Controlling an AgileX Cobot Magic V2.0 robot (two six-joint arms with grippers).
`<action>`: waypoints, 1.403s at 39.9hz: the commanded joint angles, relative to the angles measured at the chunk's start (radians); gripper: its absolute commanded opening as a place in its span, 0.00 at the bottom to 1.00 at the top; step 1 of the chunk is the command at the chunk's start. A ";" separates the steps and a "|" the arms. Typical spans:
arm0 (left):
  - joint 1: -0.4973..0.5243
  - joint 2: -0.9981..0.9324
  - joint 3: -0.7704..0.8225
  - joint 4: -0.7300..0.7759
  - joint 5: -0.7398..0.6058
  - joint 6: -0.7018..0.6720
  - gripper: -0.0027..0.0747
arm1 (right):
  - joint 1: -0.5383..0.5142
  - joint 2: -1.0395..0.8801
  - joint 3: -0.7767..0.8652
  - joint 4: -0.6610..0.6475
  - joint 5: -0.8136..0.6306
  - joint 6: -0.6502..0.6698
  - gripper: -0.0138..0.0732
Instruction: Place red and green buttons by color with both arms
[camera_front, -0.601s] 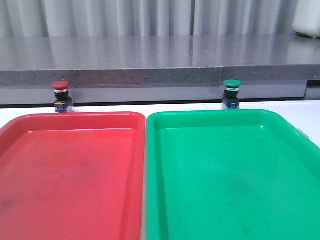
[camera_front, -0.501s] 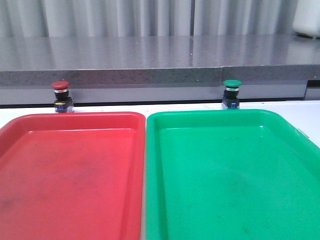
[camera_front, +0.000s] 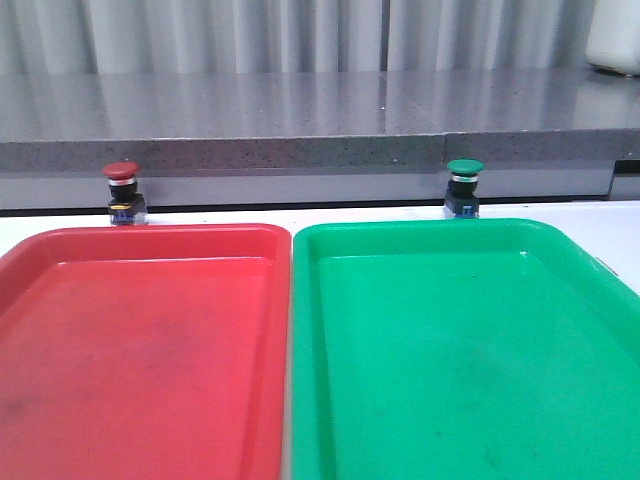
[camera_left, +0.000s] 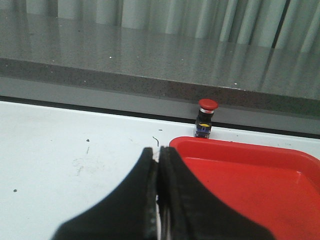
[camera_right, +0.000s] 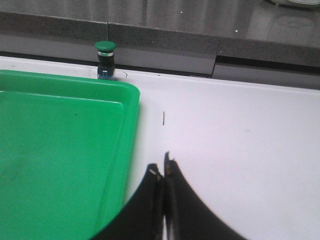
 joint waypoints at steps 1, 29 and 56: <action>-0.001 -0.015 0.024 -0.010 -0.086 -0.001 0.01 | -0.005 -0.015 -0.010 0.005 -0.104 -0.004 0.02; -0.001 -0.015 -0.010 -0.168 -0.483 -0.005 0.01 | -0.005 -0.015 -0.124 0.005 -0.252 -0.004 0.02; -0.001 0.473 -0.547 0.023 0.024 0.044 0.01 | -0.005 0.436 -0.586 0.007 0.061 -0.004 0.02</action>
